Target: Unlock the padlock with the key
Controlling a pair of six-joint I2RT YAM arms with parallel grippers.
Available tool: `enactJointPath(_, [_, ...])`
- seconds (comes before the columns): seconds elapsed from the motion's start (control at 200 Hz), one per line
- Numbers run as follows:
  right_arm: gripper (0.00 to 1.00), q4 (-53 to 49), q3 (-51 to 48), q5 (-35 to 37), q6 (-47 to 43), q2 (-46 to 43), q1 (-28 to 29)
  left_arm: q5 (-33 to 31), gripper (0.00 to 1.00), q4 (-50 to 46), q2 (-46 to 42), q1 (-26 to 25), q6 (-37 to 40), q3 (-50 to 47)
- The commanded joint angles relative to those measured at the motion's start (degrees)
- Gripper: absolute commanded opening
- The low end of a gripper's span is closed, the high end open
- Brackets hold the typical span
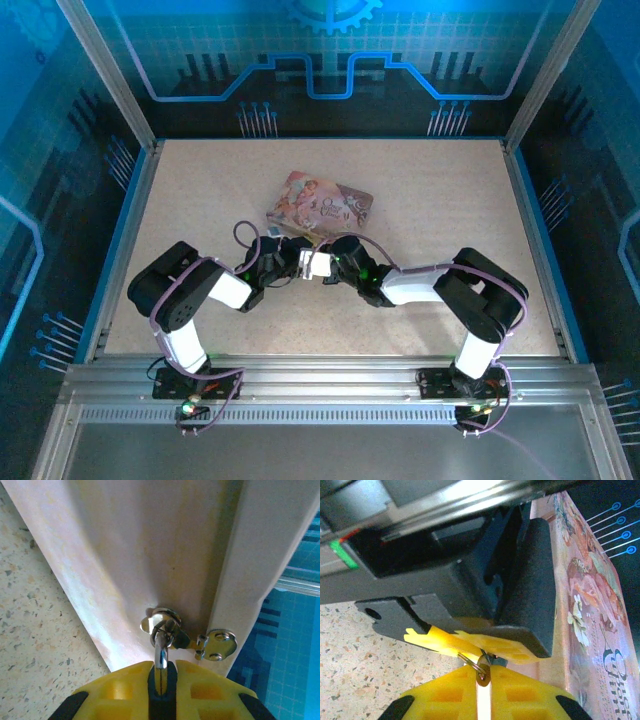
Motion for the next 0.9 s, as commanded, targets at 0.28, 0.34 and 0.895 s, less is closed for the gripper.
enactJointPath(0.28, [0.0,-0.79,2.3,-1.07,4.48,-0.14,-0.59,0.0,0.05,3.46,-2.14,-0.22,0.69,-0.55])
enactJointPath(0.34, [0.0,-1.27,2.24,-1.76,6.69,-0.82,-0.64,0.0,0.05,3.49,-2.1,-0.24,0.73,-0.57])
enactJointPath(0.895, [0.0,-0.59,1.17,-12.99,32.84,-2.12,-3.47,-0.26,0.07,3.71,-1.78,-0.43,0.76,-0.7])
